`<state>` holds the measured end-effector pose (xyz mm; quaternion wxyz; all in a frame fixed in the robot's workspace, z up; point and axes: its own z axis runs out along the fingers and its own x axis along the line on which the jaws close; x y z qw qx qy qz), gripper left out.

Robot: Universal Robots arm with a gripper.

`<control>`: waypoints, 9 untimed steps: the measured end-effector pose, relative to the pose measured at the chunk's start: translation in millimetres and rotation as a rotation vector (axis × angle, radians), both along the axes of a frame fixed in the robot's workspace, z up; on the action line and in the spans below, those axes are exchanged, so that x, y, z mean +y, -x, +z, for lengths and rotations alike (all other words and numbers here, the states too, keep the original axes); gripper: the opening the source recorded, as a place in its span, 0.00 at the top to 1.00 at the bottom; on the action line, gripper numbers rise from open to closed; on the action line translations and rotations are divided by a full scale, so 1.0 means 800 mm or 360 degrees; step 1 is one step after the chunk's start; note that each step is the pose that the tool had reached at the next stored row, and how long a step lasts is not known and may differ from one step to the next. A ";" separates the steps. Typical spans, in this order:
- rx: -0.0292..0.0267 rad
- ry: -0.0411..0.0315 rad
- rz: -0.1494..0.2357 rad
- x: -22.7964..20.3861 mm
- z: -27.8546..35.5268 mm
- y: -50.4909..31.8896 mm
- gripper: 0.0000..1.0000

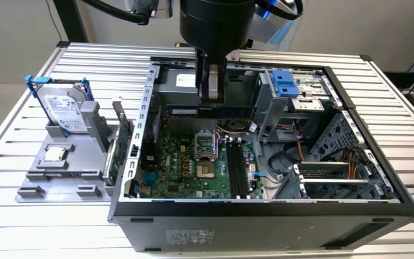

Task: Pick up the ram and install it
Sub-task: 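Pick up the ram and move it above insertion slot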

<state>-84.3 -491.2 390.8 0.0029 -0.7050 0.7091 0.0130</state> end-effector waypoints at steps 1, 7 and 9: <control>0.00001 0.0000 0.0000 0.0001 0.0001 -0.001 1.00; 0.00000 0.0000 0.0000 0.0009 0.0000 -0.009 1.00; 0.00000 0.0000 0.0000 0.0012 0.0000 -0.012 1.00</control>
